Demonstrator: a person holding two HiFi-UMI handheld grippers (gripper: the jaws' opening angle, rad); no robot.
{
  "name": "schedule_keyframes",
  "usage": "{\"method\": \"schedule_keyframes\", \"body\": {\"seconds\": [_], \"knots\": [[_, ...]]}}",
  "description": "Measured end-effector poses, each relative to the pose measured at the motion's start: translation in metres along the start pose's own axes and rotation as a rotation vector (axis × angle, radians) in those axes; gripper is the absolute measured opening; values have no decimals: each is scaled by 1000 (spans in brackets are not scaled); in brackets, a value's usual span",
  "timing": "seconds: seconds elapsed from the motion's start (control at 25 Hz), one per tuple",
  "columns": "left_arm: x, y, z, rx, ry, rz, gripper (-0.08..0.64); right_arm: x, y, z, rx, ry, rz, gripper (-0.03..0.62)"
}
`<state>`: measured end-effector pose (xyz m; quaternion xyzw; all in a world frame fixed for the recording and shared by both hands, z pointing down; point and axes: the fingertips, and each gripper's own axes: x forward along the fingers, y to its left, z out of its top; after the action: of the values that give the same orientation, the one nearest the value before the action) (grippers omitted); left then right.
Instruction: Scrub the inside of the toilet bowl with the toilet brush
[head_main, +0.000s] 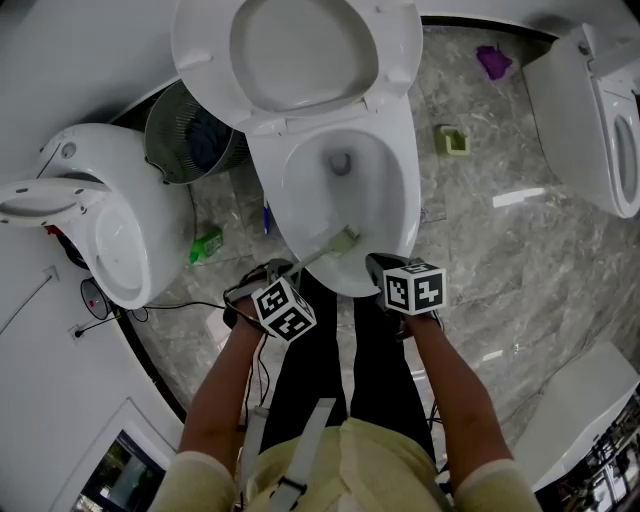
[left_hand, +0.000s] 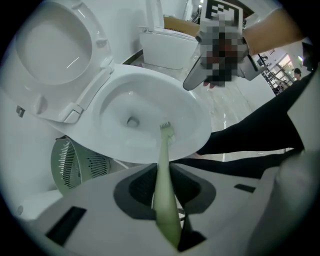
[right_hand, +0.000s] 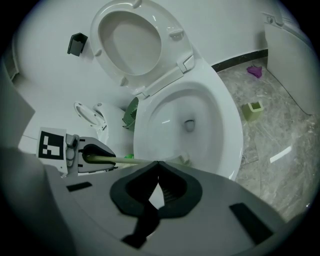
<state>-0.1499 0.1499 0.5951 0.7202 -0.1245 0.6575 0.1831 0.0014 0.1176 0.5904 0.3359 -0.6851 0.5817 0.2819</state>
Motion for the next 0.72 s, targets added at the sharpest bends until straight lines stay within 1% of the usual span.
{"method": "schedule_keyframes", "body": {"seconds": [0.08,0.2,0.36,0.56,0.72], "knots": [[0,12,-5,3,22,37,83,0,1,1,-1,-1,-1,15],[0,32,-11,34,60,102,83,2,3,2,-1,-4,-2,15],[-4,55,-9,52,85,173,83,4,4,0,0,-1,-3,15],[-6,75,-4,38,113,237,83,6,7,-3,3,-1,0,15],[-3,87,-2,26,141,265,83,7,7,-3,7,-3,0,15]]}}
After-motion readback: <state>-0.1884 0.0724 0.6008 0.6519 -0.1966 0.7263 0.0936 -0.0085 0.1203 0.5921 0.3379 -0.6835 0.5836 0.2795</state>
